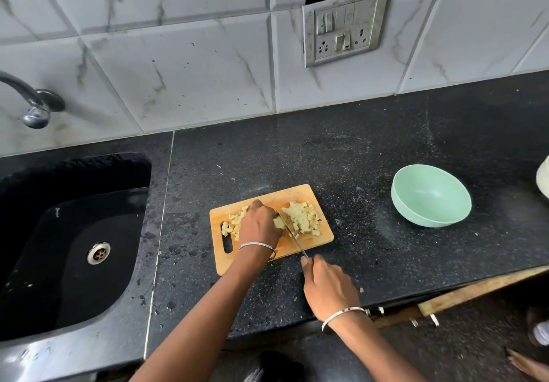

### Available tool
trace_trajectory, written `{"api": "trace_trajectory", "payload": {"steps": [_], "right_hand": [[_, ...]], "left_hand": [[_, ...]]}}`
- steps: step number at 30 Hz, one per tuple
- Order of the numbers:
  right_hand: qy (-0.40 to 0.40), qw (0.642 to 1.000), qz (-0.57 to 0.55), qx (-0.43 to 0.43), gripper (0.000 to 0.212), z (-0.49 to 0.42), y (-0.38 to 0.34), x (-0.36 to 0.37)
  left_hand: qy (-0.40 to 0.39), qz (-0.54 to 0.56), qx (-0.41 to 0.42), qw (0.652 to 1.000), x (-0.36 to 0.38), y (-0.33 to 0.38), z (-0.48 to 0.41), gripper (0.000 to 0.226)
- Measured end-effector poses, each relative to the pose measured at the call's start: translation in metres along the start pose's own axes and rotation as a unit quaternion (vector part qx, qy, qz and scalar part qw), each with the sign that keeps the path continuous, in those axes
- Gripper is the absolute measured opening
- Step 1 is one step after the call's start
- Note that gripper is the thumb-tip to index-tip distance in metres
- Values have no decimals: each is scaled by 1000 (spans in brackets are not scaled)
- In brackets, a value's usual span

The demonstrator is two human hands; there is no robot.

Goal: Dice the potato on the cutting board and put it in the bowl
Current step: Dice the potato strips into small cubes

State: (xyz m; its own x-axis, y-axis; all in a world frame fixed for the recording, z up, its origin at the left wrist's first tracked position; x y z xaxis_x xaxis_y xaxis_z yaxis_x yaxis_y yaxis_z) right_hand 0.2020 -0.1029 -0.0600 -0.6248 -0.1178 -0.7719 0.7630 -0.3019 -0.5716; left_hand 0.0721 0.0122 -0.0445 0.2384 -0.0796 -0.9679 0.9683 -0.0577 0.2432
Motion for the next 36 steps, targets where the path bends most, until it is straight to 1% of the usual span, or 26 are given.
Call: {"api": "trace_trajectory", "payload": {"steps": [2, 6, 12, 22, 26, 36], "right_hand": [[-1, 1000, 7, -2, 37, 0, -3, 0], [-11, 1000, 26, 8, 38, -1, -7, 6], [-42, 998, 25, 41, 34, -16, -15, 12], [-17, 999, 20, 38, 43, 9, 6, -1], [-3, 1000, 13, 13, 40, 4, -4, -3], [-7, 1000, 9, 12, 39, -3, -12, 6]], "left_hand": [[1, 5, -6, 1000, 1, -1, 0, 30], [3, 31, -18, 999, 4, -3, -1, 34], [-4, 60, -26, 998, 4, -8, -5, 36], [4, 62, -16, 998, 7, -11, 0, 37], [5, 70, -20, 997, 9, -16, 1, 46], [4, 62, -20, 998, 13, -21, 0, 36]]}}
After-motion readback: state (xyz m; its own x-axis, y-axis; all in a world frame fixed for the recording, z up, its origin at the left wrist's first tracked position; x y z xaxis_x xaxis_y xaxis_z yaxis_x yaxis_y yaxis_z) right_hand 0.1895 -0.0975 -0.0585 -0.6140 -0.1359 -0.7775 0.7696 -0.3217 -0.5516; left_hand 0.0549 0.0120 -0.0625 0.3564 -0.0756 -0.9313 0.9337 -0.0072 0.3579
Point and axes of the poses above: each hand's wrist, its own z-axis away from the middle knuckle, its own x-axis out of the palm, y = z × x, the point moved 5 cm from there along -z, towards the middle knuckle, and after that the axes turned 7 degrees about -z, right-handed, at the moved point
